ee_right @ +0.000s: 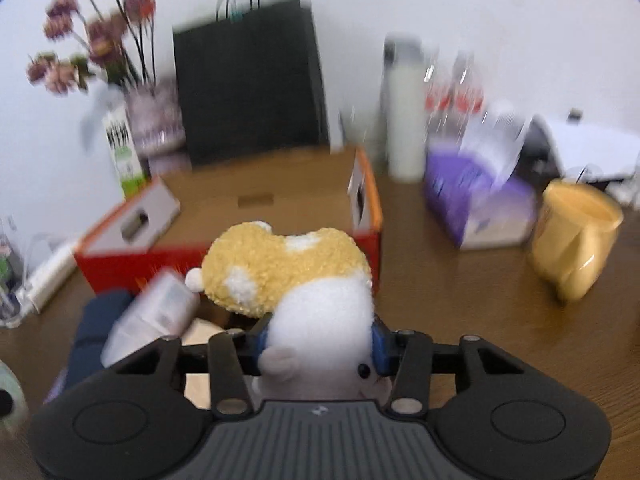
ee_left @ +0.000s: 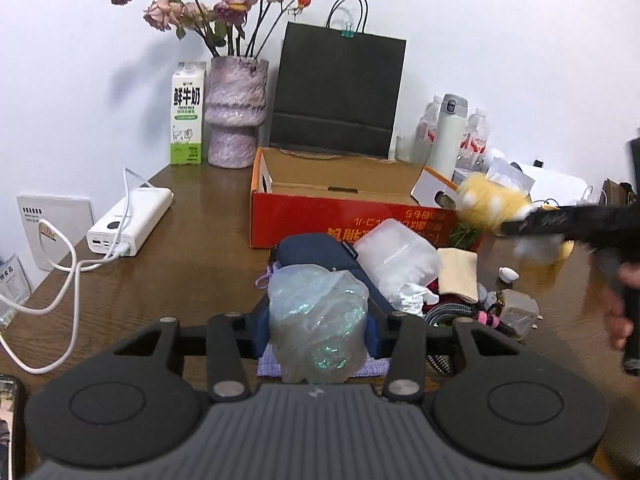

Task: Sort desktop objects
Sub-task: 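Grasp the plush toy with the right gripper while the left grasps the plastic bag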

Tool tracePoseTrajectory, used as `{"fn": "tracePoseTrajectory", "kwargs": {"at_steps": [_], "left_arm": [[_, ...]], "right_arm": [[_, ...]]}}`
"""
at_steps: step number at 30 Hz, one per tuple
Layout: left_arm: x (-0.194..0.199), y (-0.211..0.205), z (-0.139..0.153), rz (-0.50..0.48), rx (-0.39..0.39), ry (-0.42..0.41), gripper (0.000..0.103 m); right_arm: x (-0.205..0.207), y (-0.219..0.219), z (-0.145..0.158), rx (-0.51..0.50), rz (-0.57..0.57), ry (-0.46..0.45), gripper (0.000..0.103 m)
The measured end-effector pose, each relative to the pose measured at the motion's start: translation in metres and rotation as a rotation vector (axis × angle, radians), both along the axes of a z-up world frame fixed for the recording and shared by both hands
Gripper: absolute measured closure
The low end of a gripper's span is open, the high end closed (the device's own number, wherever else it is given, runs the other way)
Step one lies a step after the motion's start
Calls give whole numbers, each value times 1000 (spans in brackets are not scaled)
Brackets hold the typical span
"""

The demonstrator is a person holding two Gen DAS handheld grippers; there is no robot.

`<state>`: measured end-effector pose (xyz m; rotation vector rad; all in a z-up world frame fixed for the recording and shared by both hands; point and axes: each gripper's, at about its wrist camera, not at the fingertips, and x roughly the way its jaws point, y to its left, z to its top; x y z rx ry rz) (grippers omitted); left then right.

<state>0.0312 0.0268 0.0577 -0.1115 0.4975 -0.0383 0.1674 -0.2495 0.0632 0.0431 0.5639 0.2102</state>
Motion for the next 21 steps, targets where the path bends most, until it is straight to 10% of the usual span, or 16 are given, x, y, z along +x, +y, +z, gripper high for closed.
{"fn": "tracePoseTrajectory", "kwargs": {"at_steps": [21], "left_arm": [[-15, -13, 23, -49, 5, -32, 58]], "right_arm": [[-113, 14, -1, 32, 133, 12, 57]]}}
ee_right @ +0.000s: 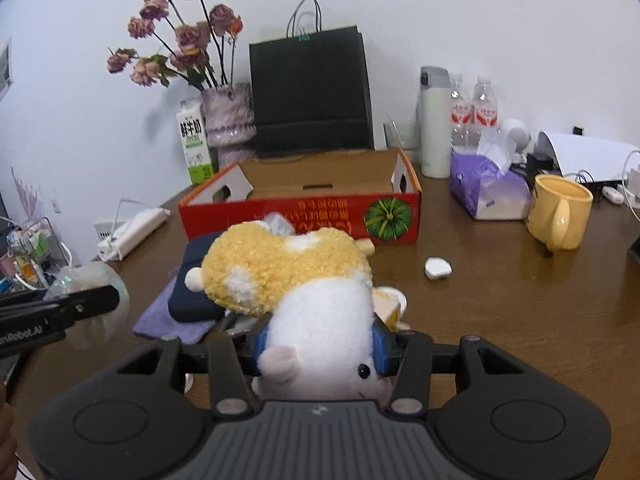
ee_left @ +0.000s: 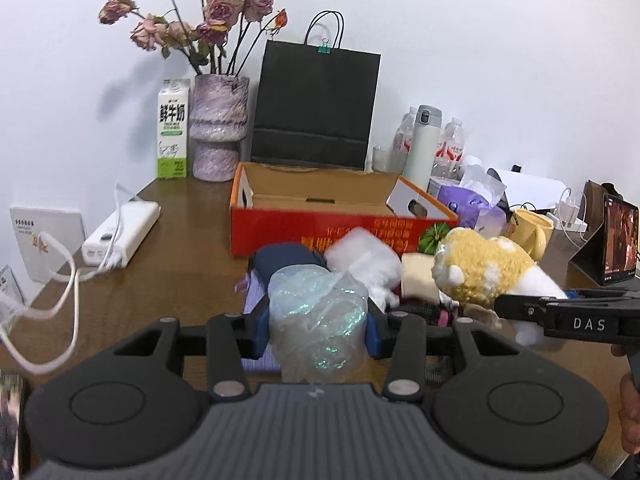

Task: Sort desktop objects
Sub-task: 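Grasp the plush toy with the right gripper while the left grasps the plastic bag, then drop the plush toy and plastic bag into the cardboard box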

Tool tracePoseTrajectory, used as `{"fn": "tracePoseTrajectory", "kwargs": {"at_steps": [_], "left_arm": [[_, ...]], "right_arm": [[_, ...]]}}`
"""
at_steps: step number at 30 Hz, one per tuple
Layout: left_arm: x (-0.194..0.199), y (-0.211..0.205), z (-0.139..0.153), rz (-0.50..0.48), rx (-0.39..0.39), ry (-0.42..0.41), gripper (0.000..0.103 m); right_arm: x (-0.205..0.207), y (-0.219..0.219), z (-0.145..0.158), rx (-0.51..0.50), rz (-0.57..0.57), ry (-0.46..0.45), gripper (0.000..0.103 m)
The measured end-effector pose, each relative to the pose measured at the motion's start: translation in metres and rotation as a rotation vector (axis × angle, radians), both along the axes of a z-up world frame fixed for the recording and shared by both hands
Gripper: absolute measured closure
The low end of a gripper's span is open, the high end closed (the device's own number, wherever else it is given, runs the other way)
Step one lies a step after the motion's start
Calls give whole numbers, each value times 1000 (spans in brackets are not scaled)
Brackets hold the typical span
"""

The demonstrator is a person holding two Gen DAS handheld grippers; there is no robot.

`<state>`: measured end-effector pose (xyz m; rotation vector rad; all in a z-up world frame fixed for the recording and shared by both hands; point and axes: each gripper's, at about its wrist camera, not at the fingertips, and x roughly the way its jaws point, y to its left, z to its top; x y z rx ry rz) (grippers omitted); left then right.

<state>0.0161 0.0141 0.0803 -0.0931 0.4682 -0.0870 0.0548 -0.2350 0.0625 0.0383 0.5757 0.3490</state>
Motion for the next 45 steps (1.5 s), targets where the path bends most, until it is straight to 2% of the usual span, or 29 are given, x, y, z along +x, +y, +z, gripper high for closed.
{"fn": "tracePoseTrajectory", "kwargs": {"at_steps": [2, 5, 9, 12, 14, 15, 17, 20, 21, 23, 26, 29, 33, 38, 43, 45], "left_arm": [[21, 4, 14, -5, 12, -10, 58], [81, 16, 43, -21, -4, 8, 58], [189, 22, 62, -40, -16, 80, 58], [277, 20, 47, -35, 1, 210, 58], [324, 16, 32, -16, 55, 276, 58], [347, 13, 24, -8, 102, 299, 58], [376, 9, 11, 8, 159, 332, 56], [402, 6, -9, 13, 223, 376, 50], [405, 5, -14, 10, 240, 379, 49], [407, 4, -18, 0, 257, 377, 37], [405, 4, -16, -25, 255, 377, 32], [397, 5, -4, -29, 273, 357, 28], [374, 16, 25, -3, 224, 329, 26], [301, 27, 48, 32, 134, 257, 13], [208, 29, 45, 54, 50, 174, 2], [169, 27, 35, 73, 22, 164, 1]], "right_arm": [[17, 2, 12, -8, 6, -19, 57], [58, 5, 36, -32, -1, -60, 57], [161, 13, 64, -48, -8, -22, 57], [258, 29, 59, -46, -21, 113, 57], [311, 42, 45, -97, -45, 191, 57], [336, 53, 35, -159, -63, 218, 57], [367, 68, 17, -233, -72, 247, 57], [394, 80, -8, -246, -67, 311, 56], [400, 84, -15, -259, -66, 321, 55], [406, 92, -26, -302, -71, 332, 51], [409, 97, -30, -337, -85, 334, 38], [403, 95, -15, -312, -83, 299, 26], [385, 84, 17, -282, -80, 254, 24], [325, 63, 47, -201, -16, 183, 17], [243, 33, 41, -91, 8, 142, 16], [208, 24, 34, -66, 15, 128, 15]]}}
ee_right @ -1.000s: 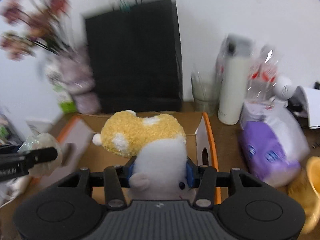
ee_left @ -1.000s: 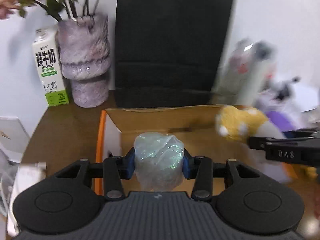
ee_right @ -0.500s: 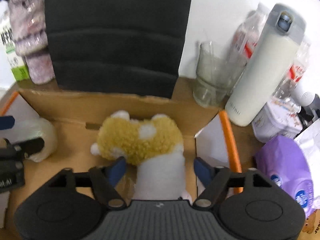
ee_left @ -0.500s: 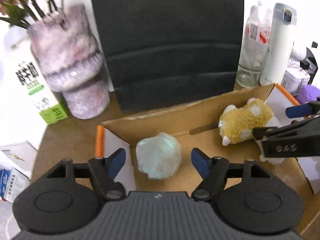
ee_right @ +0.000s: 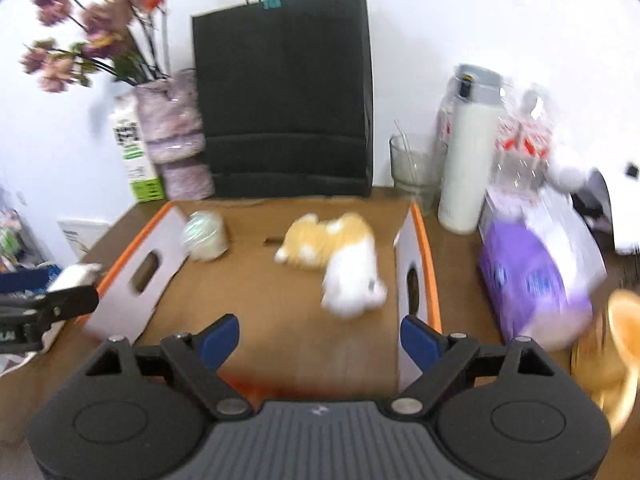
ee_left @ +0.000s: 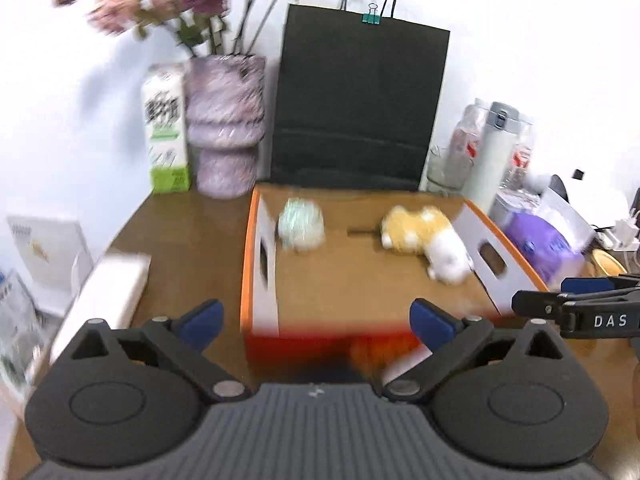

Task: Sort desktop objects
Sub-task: 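Drop the plush toy and plastic bag into the cardboard box, then grasp the white bottle cap with left gripper while right grasps braided cable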

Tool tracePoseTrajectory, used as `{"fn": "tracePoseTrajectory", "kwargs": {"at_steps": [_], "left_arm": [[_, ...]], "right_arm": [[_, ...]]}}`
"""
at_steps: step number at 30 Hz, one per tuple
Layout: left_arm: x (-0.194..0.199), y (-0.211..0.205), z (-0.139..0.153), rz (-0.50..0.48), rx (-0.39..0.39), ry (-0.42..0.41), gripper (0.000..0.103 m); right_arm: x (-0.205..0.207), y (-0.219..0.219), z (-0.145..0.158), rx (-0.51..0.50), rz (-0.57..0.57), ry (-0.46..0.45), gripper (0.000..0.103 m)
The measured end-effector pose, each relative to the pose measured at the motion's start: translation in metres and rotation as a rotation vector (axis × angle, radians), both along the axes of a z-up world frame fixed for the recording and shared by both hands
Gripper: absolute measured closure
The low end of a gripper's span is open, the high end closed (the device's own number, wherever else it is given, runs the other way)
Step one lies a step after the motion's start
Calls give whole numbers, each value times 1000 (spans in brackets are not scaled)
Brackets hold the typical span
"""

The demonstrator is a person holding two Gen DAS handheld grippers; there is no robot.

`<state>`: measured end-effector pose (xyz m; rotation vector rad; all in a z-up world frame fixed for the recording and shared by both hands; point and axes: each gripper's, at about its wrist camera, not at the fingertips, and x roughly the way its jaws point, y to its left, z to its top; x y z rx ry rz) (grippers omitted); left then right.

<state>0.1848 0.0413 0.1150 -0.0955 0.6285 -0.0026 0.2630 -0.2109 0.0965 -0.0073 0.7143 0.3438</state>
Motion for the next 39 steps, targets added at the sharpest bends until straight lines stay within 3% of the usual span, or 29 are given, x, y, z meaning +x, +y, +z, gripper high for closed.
{"fn": "tracePoseTrajectory", "kwargs": {"at_steps": [6, 9, 13, 17, 25, 29, 31, 33, 35, 39], "left_arm": [[-92, -18, -46, -9, 24, -12, 0], [-124, -19, -64, -13, 44, -57, 0], [-135, -21, -77, -34, 38, -42, 0], [-141, -25, -83, -37, 51, -53, 0], [-147, -36, -94, -85, 74, -54, 2], [-148, -41, -95, -168, 35, -36, 13], [-149, -47, -97, -232, 37, -26, 17], [-149, -57, -101, -270, 75, -6, 25], [-148, -63, -104, -283, 108, 11, 54], [-149, -61, -107, -280, 94, 12, 66]], "right_arm": [[-97, -4, -27, -1, -8, -72, 14], [-139, -4, -46, 24, 3, -94, 14], [-180, -8, -64, 69, 3, -122, 14], [-200, -4, -70, 40, 17, -160, 14], [-205, 4, -82, 7, 24, -167, 14], [-208, 3, -76, 20, 36, -206, 27], [-203, 3, -73, 17, 40, -182, 30], [-196, 5, -76, 9, 39, -132, 47], [-187, 6, -83, 12, 43, -84, 55], [-171, 15, -93, -23, 30, -51, 56]]}}
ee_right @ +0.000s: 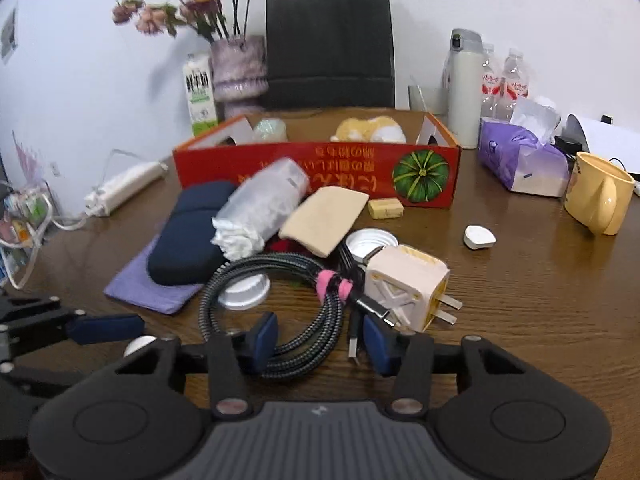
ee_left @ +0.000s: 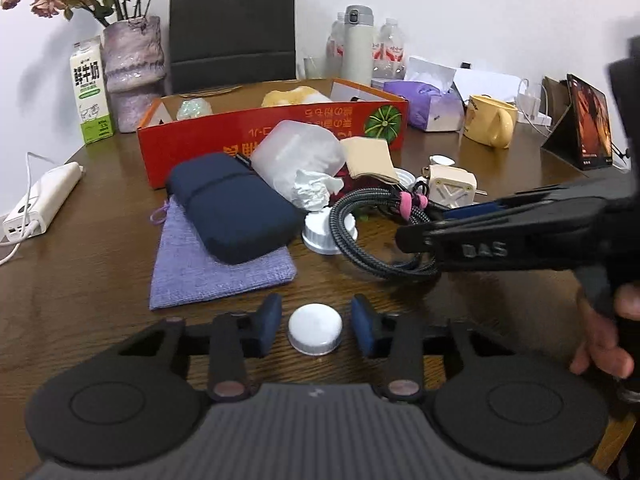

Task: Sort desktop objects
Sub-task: 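Grasp the white bottle cap with left gripper while right grasps braided cable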

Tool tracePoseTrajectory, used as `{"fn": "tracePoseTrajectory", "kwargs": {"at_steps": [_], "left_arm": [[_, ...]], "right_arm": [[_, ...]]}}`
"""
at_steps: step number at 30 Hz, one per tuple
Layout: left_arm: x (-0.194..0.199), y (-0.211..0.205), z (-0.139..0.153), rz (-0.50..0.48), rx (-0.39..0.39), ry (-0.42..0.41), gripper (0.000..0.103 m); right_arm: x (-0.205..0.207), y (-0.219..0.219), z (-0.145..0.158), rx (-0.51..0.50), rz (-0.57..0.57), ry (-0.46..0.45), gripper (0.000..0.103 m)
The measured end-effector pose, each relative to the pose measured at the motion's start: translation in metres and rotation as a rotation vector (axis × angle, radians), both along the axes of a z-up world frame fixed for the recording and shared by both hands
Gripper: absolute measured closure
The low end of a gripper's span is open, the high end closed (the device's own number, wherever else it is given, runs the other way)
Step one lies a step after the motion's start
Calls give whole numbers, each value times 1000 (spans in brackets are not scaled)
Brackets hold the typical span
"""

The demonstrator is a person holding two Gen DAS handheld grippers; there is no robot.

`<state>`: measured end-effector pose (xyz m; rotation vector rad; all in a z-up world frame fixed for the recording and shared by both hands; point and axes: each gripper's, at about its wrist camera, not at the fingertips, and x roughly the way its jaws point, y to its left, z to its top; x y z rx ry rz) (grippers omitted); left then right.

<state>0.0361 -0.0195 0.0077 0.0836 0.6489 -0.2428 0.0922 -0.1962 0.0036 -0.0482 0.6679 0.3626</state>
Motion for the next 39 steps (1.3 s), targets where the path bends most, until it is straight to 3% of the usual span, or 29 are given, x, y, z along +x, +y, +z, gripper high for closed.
{"fn": "tracePoseTrajectory", "kwargs": {"at_steps": [2, 3, 7, 12, 18, 20, 22, 24, 25, 27, 31, 33, 37, 39], "left_arm": [[-1, 1, 0, 17, 1, -6, 74], [-3, 2, 0, 26, -4, -6, 74], [-10, 10, 2, 54, -36, -3, 75], [-24, 17, 10, 56, -47, -12, 75], [-26, 14, 3, 38, -26, 14, 72], [-26, 12, 2, 39, -21, 12, 54], [-25, 11, 0, 43, -18, 10, 47], [-25, 9, -1, 44, -7, 6, 55], [-26, 8, -1, 40, 8, -4, 74], [-27, 10, 0, 28, 0, -3, 75], [-28, 13, 0, 60, -4, -2, 75], [-27, 19, 1, 86, -15, 4, 75], [-26, 31, 2, 126, -22, 10, 75], [-27, 37, 2, 139, -27, 12, 75]], "right_arm": [[8, 5, -3, -16, -2, 7, 58], [10, 7, -4, -40, -11, -4, 73], [2, 5, 3, -72, -22, -13, 78], [-37, -6, 16, -142, -16, -64, 81], [-59, -14, 9, -158, -9, -4, 79], [-59, -15, 6, -158, -5, 0, 76], [-56, -12, 5, -159, 9, -7, 62], [-53, -8, 3, -152, 20, -22, 56], [-50, -8, 2, -147, 12, -21, 57], [-48, -3, 2, -162, 13, -34, 58], [-61, 14, -2, -299, 38, -150, 52], [-68, 20, -5, -319, 95, -179, 62], [-77, 34, -5, -340, 180, -193, 67], [-77, 39, -4, -314, 230, -170, 79]]}}
